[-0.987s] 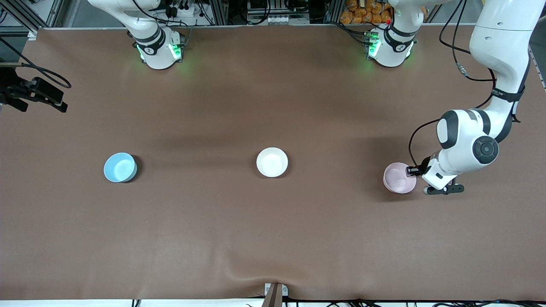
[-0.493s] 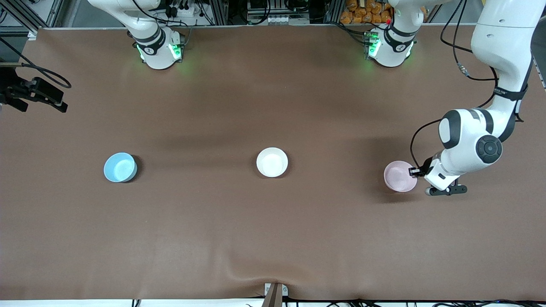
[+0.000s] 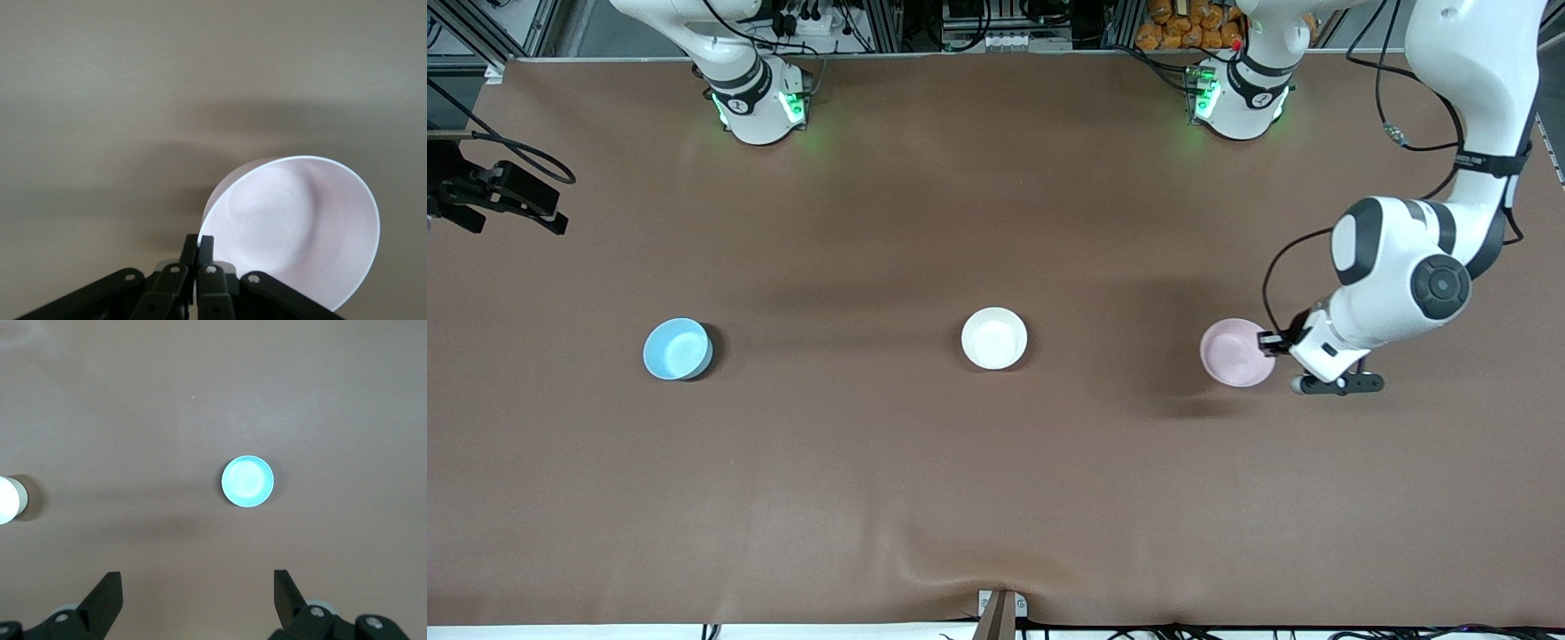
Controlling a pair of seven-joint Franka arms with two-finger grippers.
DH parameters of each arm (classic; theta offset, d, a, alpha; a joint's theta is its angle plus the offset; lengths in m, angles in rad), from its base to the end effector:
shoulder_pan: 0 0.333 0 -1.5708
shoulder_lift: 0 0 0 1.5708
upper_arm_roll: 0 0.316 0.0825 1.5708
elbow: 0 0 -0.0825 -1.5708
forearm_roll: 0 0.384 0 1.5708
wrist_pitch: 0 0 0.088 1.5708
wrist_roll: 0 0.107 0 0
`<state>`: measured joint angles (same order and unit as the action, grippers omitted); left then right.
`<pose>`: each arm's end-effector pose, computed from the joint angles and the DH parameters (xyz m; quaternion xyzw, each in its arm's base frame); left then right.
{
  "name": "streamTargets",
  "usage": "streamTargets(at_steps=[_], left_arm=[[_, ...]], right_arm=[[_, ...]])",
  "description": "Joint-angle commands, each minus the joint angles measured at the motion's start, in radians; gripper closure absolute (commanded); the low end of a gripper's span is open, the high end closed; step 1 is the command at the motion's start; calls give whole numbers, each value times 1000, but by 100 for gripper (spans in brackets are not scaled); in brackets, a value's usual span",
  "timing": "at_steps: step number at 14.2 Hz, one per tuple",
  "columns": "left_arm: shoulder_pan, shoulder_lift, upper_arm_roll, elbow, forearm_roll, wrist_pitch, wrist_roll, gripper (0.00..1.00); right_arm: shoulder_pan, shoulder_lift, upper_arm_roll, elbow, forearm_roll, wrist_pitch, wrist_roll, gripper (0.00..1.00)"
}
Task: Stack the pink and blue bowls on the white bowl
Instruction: 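Carry the pink bowl with the left gripper over the white bowl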
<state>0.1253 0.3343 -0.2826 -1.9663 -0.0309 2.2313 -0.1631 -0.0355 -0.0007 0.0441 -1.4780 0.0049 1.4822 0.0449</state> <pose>0.5970 -0.0892 0.3047 0.9977 0.0188 -0.0373 0.0526 0.5454 0.0053 0.6605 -0.9998 0.0179 -0.0024 0.0025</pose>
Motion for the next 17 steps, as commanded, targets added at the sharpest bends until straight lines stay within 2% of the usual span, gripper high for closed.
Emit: streamTargets(at_steps=[1,3,5,11,17], left_arm=[[-4,-12,-78,59,-21,-61,-100,100],[-10,2,-143,104,-21,-68,-212,100],[-36,23,-173,142,-23,-68,-272,100],[-222,158,-176,299,-92,-67,-459,100],[-358,227,-171,308,-86,-18,-535,100]], right_arm=[[-18,-21,8,-18,17,7,-14,0],[-18,-21,8,-18,17,7,-14,0],[-18,-21,8,-18,17,7,-14,0],[-18,-21,8,-18,17,7,-14,0],[-18,-21,8,-18,17,7,-14,0]])
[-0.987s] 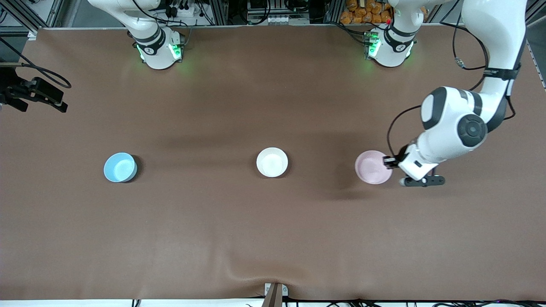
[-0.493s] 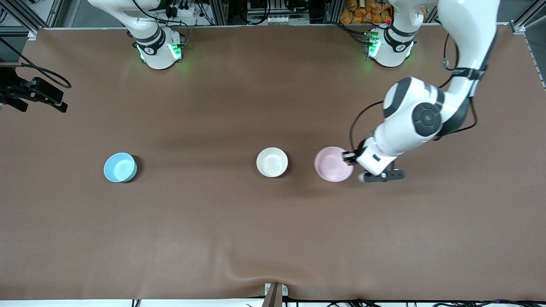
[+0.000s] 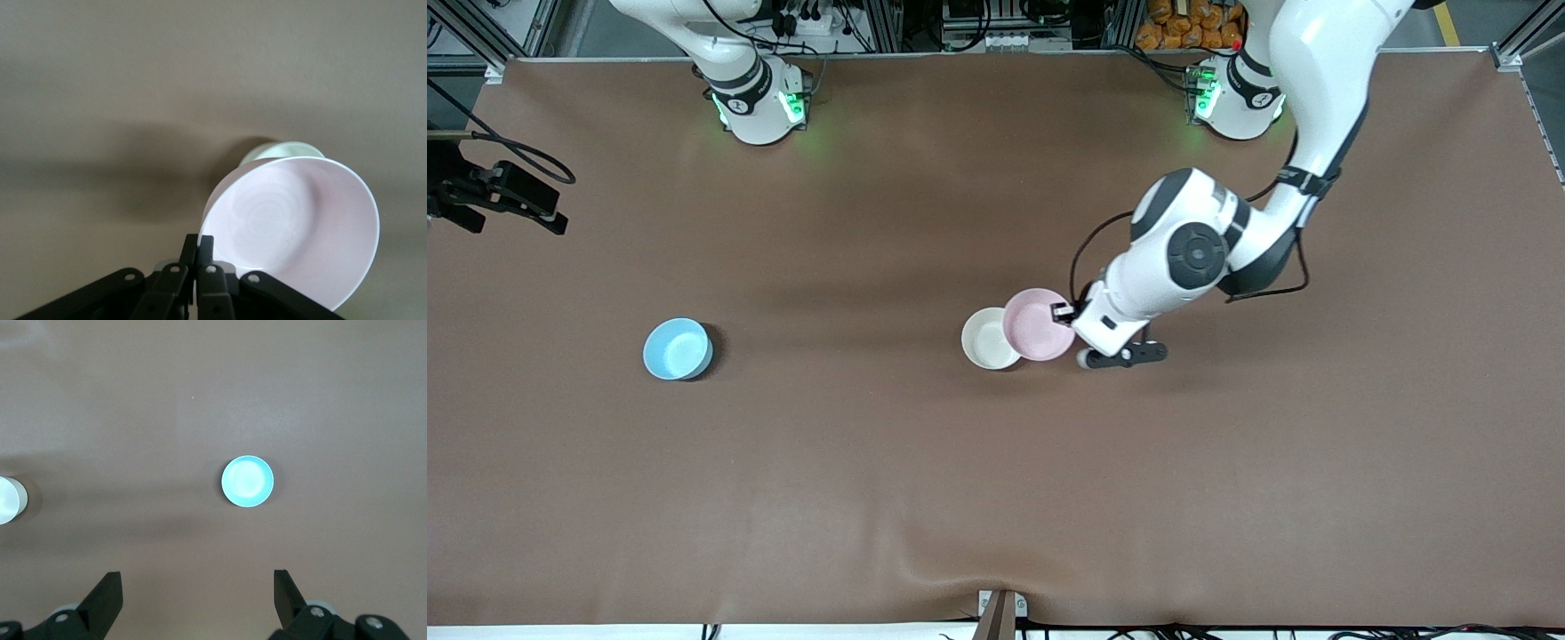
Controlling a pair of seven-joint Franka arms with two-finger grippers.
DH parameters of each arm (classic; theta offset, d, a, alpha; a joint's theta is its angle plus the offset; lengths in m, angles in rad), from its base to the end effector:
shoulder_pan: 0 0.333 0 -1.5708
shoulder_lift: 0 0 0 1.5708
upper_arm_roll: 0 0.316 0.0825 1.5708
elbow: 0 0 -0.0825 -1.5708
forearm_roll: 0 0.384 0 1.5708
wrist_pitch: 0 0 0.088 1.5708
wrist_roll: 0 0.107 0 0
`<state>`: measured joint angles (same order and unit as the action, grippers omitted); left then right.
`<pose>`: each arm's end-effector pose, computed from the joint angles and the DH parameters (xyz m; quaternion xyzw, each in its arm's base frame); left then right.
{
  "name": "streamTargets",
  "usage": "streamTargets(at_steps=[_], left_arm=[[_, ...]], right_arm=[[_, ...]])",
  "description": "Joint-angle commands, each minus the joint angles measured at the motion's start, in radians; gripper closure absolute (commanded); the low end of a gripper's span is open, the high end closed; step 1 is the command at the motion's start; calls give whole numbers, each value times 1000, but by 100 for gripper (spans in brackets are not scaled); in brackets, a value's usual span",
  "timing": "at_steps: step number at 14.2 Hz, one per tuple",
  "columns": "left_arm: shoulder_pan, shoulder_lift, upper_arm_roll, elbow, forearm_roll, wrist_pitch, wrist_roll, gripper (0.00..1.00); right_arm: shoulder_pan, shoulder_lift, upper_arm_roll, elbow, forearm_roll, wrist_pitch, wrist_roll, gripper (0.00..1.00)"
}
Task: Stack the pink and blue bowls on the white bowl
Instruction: 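Carry the pink bowl with the left gripper over the white bowl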
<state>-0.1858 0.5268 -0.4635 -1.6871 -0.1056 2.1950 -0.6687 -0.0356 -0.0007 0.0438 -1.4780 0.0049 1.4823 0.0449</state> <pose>0.5557 -0.3819 0.3247 0.9853 0.0687 -0.0835 0.1321 0.5454 0.0050 0.6605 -0.9998 0.0181 -0.0024 0.0025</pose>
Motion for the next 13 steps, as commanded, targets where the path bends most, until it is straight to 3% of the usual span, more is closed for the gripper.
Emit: streamTargets(at_steps=[1,13], left_arm=[[-66,45,9,29,-9,47,-57,100],[-124,159,17,29,87,210,-84,100]], right_arm=[[-18,-21,8,-18,17,7,-14,0],[-18,-21,8,-18,17,7,-14,0]])
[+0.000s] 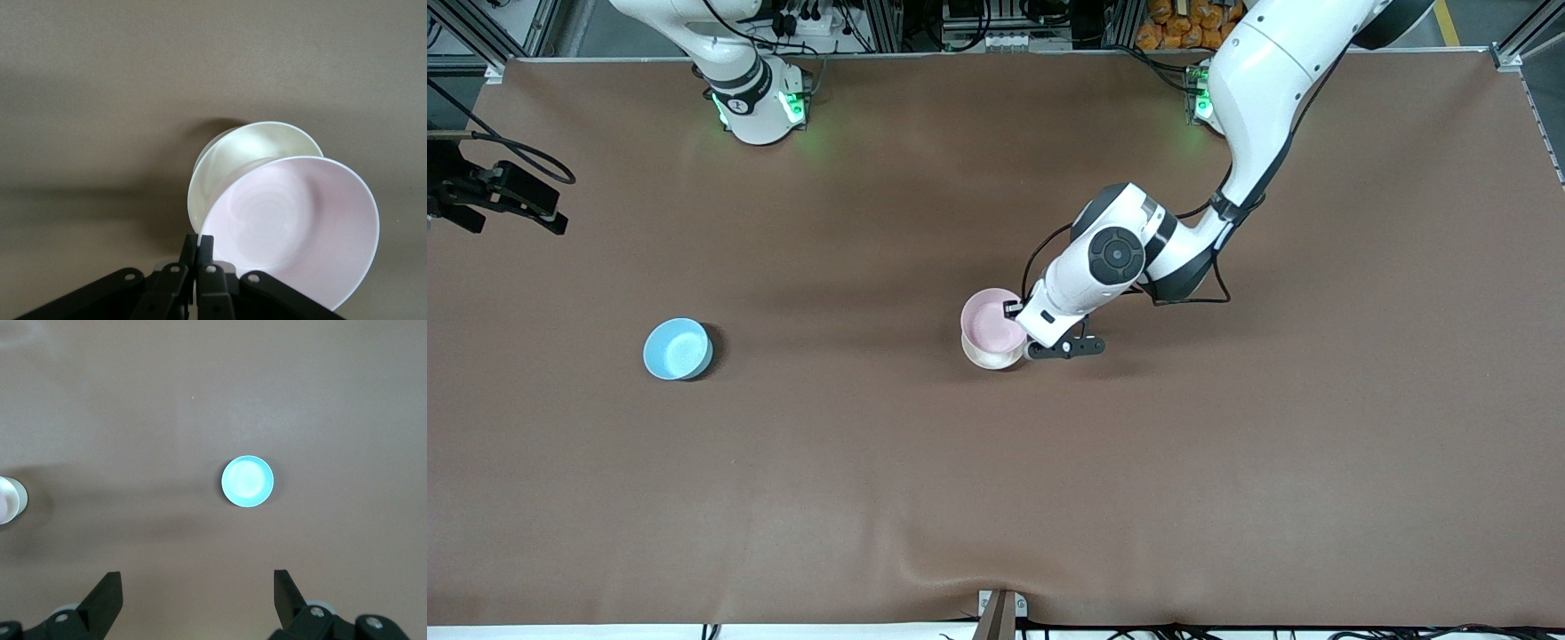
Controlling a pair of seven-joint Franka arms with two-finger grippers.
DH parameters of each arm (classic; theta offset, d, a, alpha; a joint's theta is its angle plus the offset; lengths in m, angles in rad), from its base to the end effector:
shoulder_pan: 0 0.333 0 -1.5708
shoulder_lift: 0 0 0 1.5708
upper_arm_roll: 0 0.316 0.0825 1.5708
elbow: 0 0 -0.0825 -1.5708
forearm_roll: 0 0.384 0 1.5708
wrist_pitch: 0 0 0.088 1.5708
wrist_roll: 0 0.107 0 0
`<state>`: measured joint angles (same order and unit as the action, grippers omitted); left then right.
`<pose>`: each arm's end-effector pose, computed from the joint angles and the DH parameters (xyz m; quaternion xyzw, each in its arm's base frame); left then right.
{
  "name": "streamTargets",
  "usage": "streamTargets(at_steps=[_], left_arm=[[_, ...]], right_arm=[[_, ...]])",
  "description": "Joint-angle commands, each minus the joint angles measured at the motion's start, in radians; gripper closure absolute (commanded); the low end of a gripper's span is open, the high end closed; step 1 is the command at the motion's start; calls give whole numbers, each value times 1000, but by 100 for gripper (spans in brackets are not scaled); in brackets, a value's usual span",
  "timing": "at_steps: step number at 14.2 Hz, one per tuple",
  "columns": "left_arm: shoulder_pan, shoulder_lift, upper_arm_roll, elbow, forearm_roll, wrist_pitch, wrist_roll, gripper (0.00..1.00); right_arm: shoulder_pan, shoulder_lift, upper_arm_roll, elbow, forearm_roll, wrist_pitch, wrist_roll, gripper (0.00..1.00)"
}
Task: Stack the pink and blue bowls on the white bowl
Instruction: 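Lower the pink bowl into the white bowl and open the left gripper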
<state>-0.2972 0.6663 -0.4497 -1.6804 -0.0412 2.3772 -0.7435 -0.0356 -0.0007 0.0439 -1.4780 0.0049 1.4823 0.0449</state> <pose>0.5299 -0.4398 0.2537 0.9861 0.0609 -0.0679 0.1392 0.5454 0.0051 0.6605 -0.9998 0.0181 -0.0024 0.0025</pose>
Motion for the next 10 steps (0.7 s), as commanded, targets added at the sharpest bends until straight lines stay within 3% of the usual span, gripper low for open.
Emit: streamTargets(at_steps=[1,6,7,8,9,10], left_arm=[[-14,27,3,24,24,31,-10,100],[-19,42,9,22,24,50,-10,100],[-19,47,11,22,24,50,-10,95],[-19,48,11,22,23,50,-11,64],[-19,49,11,22,24,50,-11,5],[-17,49,13,22,24,50,-10,0]], right_arm=[[-20,-21,8,-18,17,7,-14,0],[-18,-21,8,-18,17,7,-14,0],[-18,-21,8,-18,17,7,-14,0],[-18,-21,8,-18,17,6,-14,0],[-20,-21,8,-18,17,6,-14,0],[-20,-21,8,-18,17,7,-14,0]])
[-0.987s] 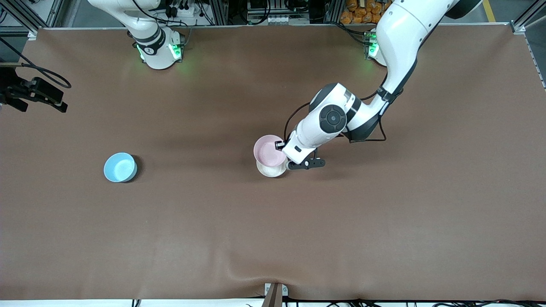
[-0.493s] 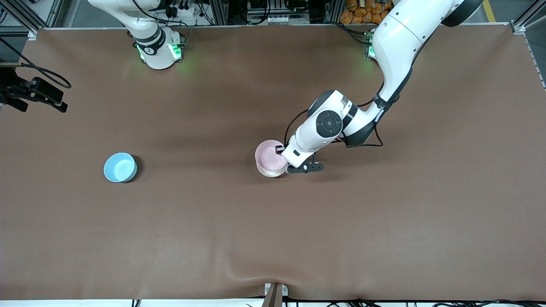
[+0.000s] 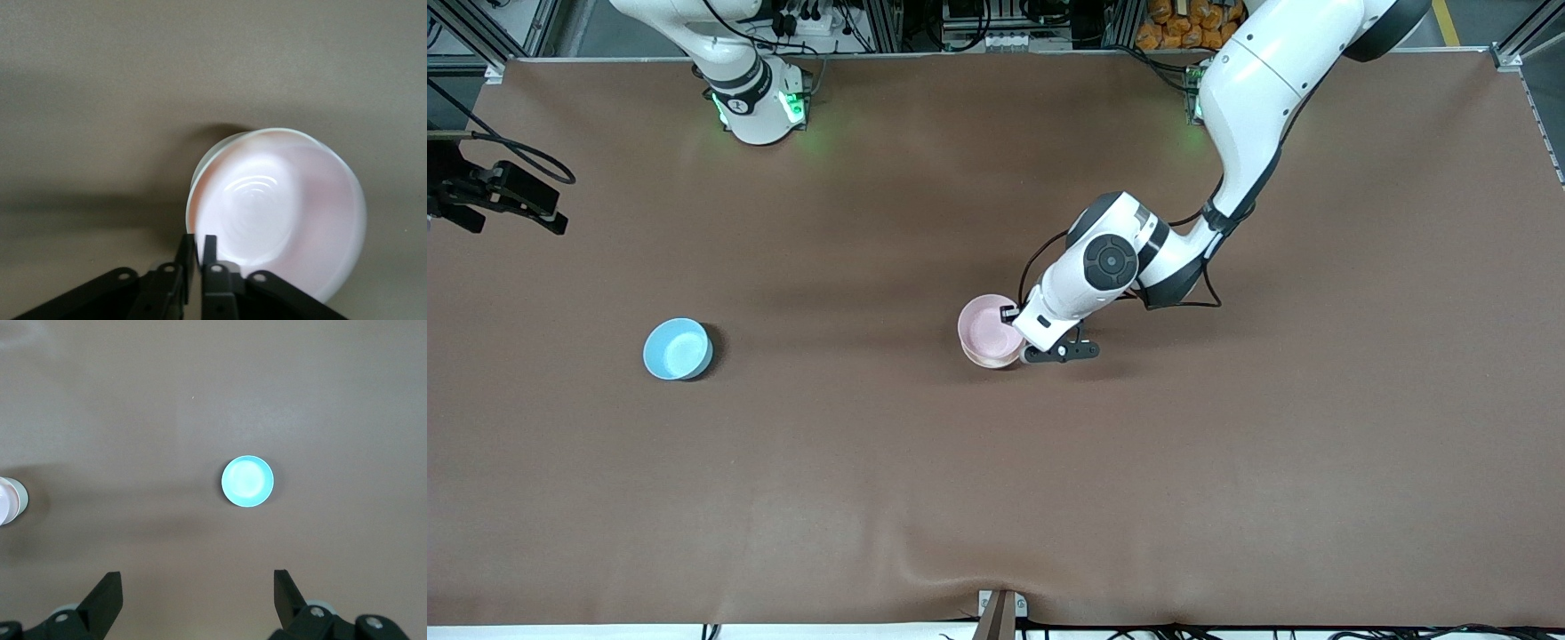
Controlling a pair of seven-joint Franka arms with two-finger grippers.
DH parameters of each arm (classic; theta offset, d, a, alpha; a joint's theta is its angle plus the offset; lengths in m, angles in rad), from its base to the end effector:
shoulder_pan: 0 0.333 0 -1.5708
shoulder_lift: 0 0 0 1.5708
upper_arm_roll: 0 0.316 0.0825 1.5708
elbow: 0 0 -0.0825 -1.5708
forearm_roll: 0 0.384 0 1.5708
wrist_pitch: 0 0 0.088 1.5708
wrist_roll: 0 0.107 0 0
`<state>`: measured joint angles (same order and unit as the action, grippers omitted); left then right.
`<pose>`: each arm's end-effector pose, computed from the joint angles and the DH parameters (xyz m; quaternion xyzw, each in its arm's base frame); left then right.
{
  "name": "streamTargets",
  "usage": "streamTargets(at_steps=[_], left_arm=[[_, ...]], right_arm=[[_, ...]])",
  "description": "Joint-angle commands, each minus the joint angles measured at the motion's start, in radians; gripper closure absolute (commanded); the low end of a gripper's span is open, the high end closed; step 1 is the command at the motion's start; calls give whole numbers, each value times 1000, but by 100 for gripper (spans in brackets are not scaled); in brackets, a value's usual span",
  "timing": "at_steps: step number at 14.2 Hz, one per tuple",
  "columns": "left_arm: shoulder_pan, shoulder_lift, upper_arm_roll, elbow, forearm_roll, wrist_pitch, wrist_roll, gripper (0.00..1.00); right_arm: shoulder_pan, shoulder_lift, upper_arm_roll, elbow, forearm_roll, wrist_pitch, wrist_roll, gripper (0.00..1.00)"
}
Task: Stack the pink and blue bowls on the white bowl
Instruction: 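Withdraw the left gripper while the right gripper reaches the blue bowl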
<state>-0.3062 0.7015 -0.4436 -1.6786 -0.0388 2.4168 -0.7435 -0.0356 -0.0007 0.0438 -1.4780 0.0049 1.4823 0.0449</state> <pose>0.5296 -0.4423 0.2346 0.9853 0.0638 -0.0672 0.1434 0.5454 0.0050 0.6605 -0.9998 0.0181 -0.0024 0.0025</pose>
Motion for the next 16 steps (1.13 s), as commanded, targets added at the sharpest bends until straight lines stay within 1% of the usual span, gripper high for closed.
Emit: streamTargets(at_steps=[1,3,4,7,11,12,13,15,16], left_arm=[[-10,10,6,22,19,10,-11,0],[6,-16,6,20,25,-2,-10,0],[16,-46,15,17,25,-27,-10,0],[97,-196,25,22,34,-216,-5,0],[235,-388,23,22,39,-436,3,0],[263,-430,23,22,45,-490,25,0],[288,-471,25,22,48,-545,67,0],[346,-548,23,22,48,-622,105,0],[372,-578,23,22,48,-658,124,0]], right_arm=[[-18,-21,8,-18,17,6,-14,0],[-18,-21,8,-18,17,6,-14,0],[-18,-21,8,-18,17,6,-14,0],[-26,-6,5,-4,15,4,-8,0],[-41,88,2,2,-5,16,-14,0],[-47,106,2,2,-5,36,-14,0],[-47,145,2,-2,-5,45,-14,0],[-85,201,2,-21,3,50,-14,0],[-87,223,1,-34,0,61,-14,0]])
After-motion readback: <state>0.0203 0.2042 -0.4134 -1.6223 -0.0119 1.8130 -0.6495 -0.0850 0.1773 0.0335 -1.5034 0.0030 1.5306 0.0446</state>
